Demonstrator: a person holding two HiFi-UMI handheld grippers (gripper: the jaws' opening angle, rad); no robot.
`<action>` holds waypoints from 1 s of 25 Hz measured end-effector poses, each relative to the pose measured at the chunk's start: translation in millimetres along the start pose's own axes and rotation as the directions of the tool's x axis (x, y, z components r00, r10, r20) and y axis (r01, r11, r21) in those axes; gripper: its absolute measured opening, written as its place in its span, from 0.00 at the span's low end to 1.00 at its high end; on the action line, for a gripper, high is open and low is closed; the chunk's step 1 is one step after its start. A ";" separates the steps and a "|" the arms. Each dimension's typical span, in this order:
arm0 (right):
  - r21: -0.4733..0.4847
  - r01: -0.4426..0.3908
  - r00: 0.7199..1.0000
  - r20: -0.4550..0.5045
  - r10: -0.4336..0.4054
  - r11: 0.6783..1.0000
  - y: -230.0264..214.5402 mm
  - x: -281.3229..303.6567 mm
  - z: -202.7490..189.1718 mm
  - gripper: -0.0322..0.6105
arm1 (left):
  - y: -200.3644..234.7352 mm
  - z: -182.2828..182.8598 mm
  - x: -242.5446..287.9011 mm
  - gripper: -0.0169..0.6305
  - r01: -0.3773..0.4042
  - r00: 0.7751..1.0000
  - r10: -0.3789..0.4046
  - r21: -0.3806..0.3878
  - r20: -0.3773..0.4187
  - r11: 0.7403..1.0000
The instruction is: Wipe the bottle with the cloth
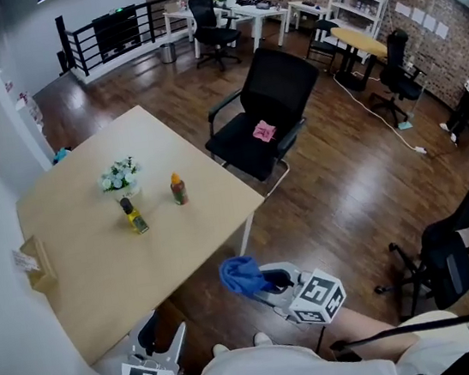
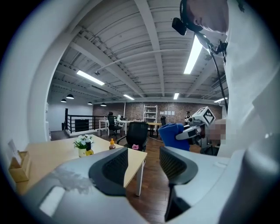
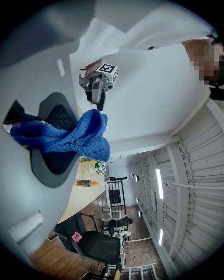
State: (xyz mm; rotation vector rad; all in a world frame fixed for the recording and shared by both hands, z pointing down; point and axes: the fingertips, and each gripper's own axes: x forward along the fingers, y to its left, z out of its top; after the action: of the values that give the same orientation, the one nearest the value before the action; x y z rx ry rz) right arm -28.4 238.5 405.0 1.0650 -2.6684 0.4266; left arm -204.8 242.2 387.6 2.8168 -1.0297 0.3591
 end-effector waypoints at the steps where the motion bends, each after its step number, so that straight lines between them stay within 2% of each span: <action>1: 0.000 -0.003 1.000 0.003 0.003 1.000 -0.2 -0.1 0.4 0.24 | -1.9 0.5 1.6 0.39 0.004 1.000 -0.004 0.005 -0.004 1.000; 8: -0.009 -0.019 1.000 -0.001 0.019 1.000 0.2 3.8 1.2 0.24 | -2.6 -1.1 6.0 0.39 0.013 1.000 -0.013 0.003 -0.019 1.000; 13: -0.019 -0.020 1.000 -0.010 0.020 1.000 -0.5 4.9 0.0 0.24 | -2.1 2.6 10.2 0.39 -0.001 1.000 0.001 -0.050 0.008 0.999; 25: -0.022 -0.021 1.000 -0.016 0.021 1.000 -2.3 6.9 -0.2 0.24 | -0.8 -0.7 14.1 0.39 0.001 1.000 0.000 -0.057 0.003 0.998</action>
State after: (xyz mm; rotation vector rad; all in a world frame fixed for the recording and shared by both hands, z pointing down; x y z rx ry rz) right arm -31.7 232.6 407.8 1.0241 -2.6667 0.4062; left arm -194.0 234.3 392.0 2.7674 -1.0229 0.3204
